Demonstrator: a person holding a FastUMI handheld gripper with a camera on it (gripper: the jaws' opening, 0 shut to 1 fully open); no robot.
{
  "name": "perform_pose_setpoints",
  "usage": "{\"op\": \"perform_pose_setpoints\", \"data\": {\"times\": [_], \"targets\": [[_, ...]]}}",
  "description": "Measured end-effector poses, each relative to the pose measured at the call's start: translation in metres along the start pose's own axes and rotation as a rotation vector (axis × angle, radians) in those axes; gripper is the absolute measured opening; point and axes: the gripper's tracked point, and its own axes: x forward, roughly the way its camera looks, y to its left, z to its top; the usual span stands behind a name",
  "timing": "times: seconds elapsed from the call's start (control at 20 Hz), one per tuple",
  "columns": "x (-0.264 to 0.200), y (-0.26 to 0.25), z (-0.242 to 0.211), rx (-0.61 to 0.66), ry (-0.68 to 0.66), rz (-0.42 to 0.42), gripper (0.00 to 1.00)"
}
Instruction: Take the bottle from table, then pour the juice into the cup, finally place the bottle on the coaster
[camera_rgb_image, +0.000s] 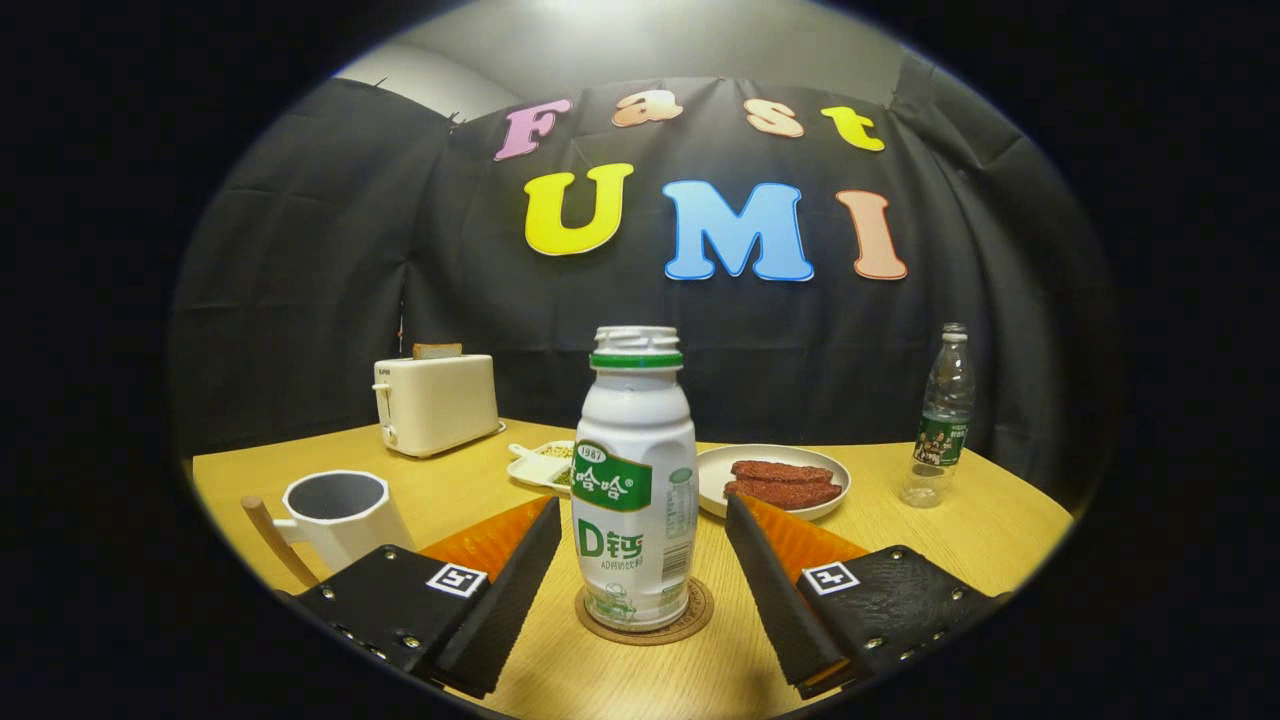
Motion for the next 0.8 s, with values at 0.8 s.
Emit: {"op": "perform_pose_setpoints", "data": {"times": [0.8], "targets": [[-0.066, 0.004, 0.13, -0.069, -0.209, -0.024, 0.99]]}}
